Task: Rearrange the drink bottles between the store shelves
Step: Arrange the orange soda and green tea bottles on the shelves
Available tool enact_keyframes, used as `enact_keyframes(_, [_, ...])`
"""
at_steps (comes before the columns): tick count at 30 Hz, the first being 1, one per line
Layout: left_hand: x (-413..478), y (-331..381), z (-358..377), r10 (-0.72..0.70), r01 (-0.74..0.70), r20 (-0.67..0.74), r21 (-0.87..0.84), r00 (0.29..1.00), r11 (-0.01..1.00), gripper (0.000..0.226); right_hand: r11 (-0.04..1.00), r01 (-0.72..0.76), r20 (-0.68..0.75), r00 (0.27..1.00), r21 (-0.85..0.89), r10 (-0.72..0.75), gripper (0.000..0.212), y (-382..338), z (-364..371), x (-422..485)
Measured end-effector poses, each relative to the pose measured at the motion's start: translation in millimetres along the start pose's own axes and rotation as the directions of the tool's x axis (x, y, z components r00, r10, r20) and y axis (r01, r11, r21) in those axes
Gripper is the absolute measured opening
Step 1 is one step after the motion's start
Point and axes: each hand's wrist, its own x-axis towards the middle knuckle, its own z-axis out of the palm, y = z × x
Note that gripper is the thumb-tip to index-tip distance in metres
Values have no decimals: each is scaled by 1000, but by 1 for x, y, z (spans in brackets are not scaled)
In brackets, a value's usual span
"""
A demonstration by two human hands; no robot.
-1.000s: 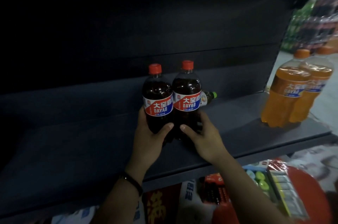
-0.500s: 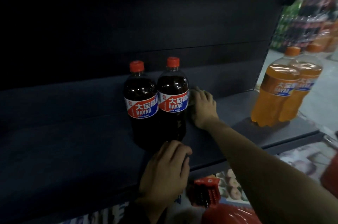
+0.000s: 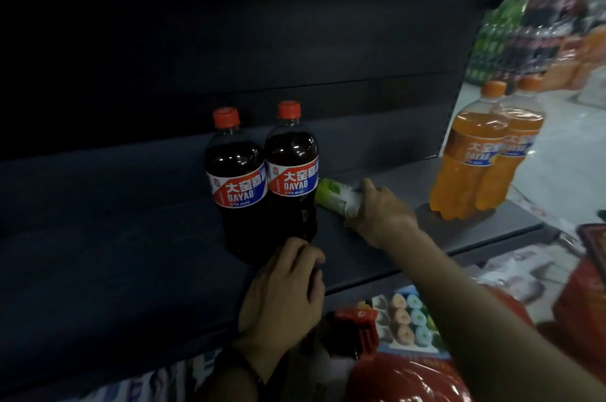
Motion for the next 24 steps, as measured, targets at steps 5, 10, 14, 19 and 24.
enact_keyframes(5, [-2,6,-6,26,-26,-14,-3,1000,1000,15,967,-118,-158,975,225,155,77,33,-5,-101])
enact_keyframes(10, [-7,19,-15,-36,33,-13,-203,999,979,42,907,33,-303,947,419,105,62,39,-33,-165])
enact_keyframes(14, [-16,50,-31,16,-12,18,-241,1000,971,81,794,170,-370,926,584,75,62,25,-64,-194])
enact_keyframes(19, [-25,101,-51,-82,126,111,-481,990,868,65,646,347,-446,895,680,-12,59,0,-89,-217])
enact_keyframes(24, [-44,124,-103,-102,231,215,-739,971,633,58,531,473,-472,869,703,-149,37,-27,-123,-249])
